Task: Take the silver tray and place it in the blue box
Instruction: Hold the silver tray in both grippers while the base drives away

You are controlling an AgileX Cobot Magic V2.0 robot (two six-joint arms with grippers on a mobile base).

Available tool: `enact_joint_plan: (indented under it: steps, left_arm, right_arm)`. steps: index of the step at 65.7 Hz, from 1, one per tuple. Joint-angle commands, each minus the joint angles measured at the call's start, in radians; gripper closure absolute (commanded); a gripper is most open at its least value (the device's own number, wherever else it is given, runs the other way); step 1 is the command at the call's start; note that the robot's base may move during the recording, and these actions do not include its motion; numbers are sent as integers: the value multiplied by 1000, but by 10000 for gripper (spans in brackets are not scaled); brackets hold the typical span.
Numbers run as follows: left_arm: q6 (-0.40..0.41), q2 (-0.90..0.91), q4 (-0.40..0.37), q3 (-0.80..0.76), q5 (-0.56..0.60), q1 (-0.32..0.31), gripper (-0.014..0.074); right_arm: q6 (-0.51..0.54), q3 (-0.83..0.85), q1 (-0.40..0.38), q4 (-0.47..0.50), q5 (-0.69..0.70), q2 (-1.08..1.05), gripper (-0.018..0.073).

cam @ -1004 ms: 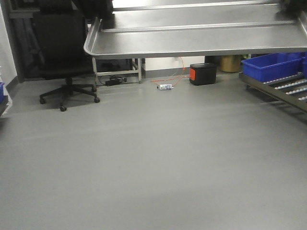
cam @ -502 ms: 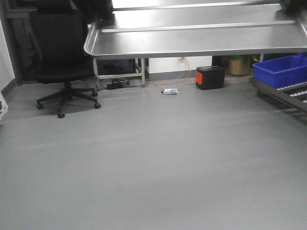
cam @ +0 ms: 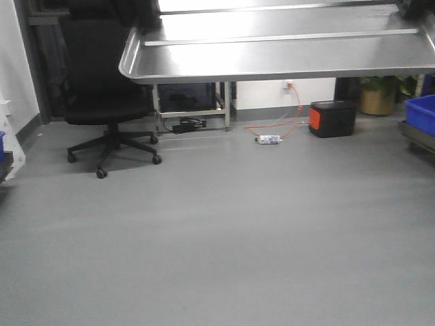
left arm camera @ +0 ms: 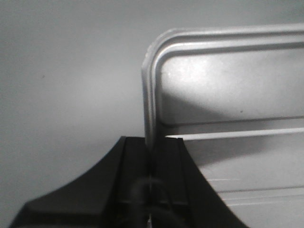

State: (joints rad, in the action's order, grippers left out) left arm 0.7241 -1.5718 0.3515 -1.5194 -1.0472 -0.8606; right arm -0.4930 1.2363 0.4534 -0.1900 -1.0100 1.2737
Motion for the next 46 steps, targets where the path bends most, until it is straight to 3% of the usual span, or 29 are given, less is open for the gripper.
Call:
enact_joint_plan:
  steps: [1, 46]
  left_arm:
    - [-28, 41, 26, -32, 24, -12, 701]
    - [-28, 40, 26, -32, 27, -12, 701]
  right_arm:
    - [14, 30, -1, -31, 78, -28, 500]
    - [14, 30, -1, -31, 76, -27, 500]
